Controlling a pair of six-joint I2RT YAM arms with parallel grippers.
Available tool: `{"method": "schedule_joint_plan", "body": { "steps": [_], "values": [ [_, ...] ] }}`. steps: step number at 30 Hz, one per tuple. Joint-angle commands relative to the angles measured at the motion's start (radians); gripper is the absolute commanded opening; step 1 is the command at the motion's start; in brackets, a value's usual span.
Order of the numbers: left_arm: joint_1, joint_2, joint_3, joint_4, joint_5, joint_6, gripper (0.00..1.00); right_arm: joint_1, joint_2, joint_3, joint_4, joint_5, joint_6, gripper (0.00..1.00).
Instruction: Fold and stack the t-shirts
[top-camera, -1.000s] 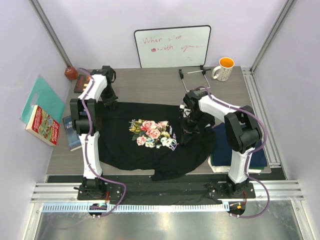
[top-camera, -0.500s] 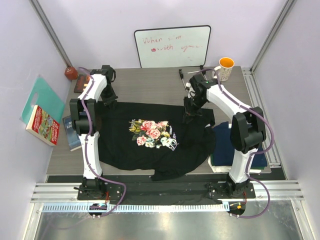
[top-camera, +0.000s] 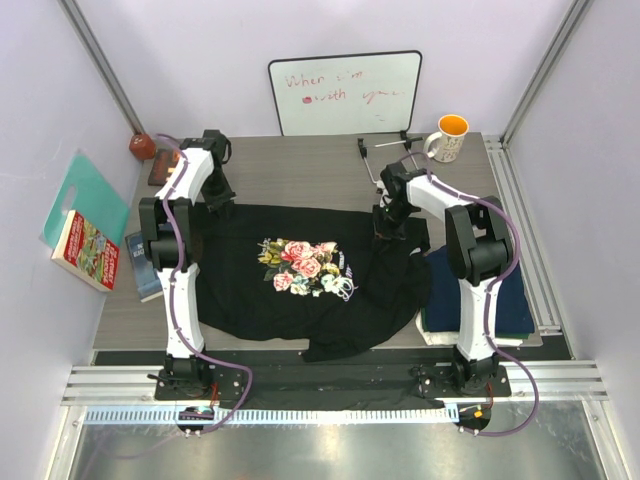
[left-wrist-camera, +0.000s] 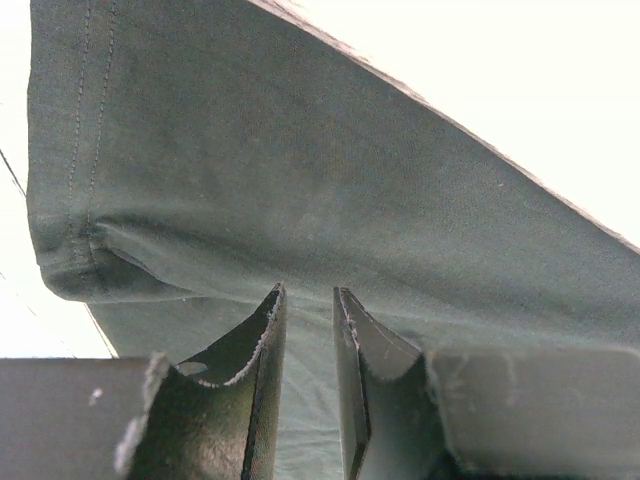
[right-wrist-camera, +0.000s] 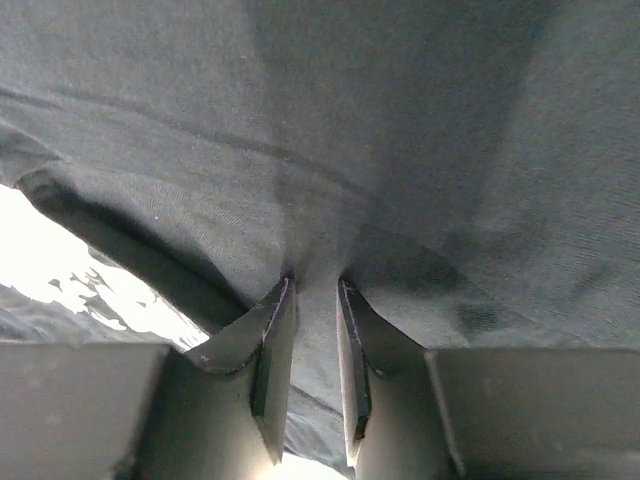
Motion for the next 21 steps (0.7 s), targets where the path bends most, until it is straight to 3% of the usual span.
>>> {"method": "schedule_joint_plan", "body": {
  "steps": [1,10,21],
  "values": [
    [-0.004,-0.048,0.016,-0.007,-0.002,0.015,0.26,0.006,-0.03,-0.02,0.019,-0.056,-0.021,0.28],
    [-0.004,-0.014,0.057,-0.007,0.012,0.008,0.25,0.042,-0.059,-0.044,0.014,-0.114,-0.022,0.28],
    [-0.002,0.004,0.073,-0.011,0.01,0.008,0.26,0.064,-0.045,0.052,-0.041,-0.119,-0.03,0.28]
  ]
}}
